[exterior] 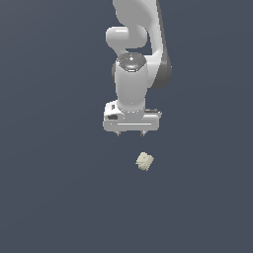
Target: Pick up the object and move it to a goal position.
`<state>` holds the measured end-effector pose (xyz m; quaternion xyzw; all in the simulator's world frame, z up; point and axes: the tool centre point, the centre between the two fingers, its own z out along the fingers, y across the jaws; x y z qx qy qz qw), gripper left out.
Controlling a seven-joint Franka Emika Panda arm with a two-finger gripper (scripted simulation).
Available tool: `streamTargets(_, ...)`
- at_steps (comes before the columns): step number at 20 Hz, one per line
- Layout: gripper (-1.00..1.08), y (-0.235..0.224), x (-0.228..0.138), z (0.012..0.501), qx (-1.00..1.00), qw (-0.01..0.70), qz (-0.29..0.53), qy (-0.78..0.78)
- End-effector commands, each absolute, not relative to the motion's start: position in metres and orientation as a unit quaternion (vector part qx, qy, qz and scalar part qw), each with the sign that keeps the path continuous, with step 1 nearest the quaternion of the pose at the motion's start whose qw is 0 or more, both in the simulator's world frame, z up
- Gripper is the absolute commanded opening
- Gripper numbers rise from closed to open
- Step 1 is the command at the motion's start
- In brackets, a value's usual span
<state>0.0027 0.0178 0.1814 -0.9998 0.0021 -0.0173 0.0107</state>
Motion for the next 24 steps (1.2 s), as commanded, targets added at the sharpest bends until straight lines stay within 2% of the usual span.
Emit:
streamTargets(1, 1.00, 0.018, 0.003, 0.181, -1.000, 0.011, -0.017, 0.002)
streamTargets(10, 1.00, 0.045, -0.009, 0.165, -1.000, 0.004, 0.001, -0.029)
streamTargets(24, 1.00, 0.047, -0.004, 0.161, -1.000, 0.005, 0.001, -0.007)
